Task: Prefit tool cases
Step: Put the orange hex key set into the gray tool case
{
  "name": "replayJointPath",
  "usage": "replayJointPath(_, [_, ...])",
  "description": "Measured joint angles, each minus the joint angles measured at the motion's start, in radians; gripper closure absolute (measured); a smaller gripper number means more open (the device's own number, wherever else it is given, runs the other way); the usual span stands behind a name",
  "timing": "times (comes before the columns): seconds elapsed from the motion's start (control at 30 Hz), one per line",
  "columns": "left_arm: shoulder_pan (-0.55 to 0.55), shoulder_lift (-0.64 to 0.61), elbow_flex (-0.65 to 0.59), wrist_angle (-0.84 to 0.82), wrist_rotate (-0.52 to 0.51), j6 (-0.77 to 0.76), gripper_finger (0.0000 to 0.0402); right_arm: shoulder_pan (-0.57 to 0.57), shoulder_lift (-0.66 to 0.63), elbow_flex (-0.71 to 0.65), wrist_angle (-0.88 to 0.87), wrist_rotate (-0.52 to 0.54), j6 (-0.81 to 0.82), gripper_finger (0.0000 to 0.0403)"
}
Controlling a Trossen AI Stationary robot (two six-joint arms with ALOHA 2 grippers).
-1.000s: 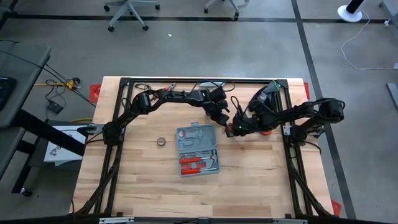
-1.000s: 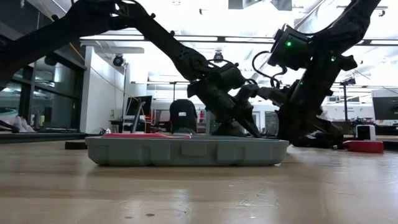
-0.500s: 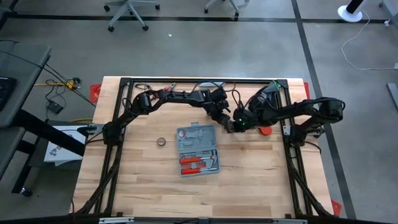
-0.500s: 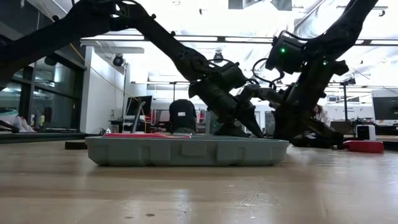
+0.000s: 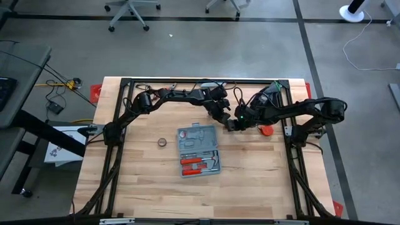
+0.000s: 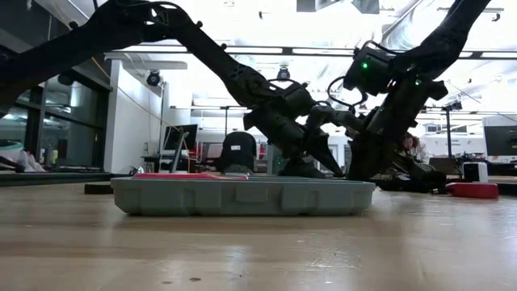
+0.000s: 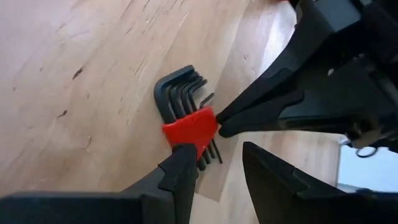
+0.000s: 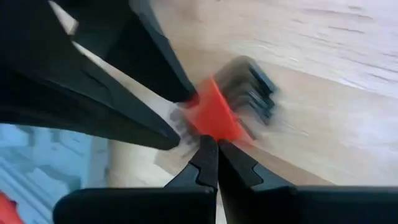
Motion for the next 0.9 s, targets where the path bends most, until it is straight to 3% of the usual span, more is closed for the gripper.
replayJointPath(0.4, [0.008, -0.003, 0.0, 0.001, 0.005, 0.016, 0.0279, 0.011, -0.039, 0.002, -0.021, 0.04, 0.011, 0.0403])
replayJointPath(0.73, [-0.007, -0.003, 0.0, -0.017, -0.013, 0.021, 0.028, 0.054, -0.159, 0.002, -0.346, 0.07, 0.026, 0.0403])
replayJointPath(0.9, [-0.031, -0.004, 0.0, -0.018, -0.083, 0.021, 0.028, 0.052, -0.113, 0.002, -0.306, 0.044, 0.014, 0.0403])
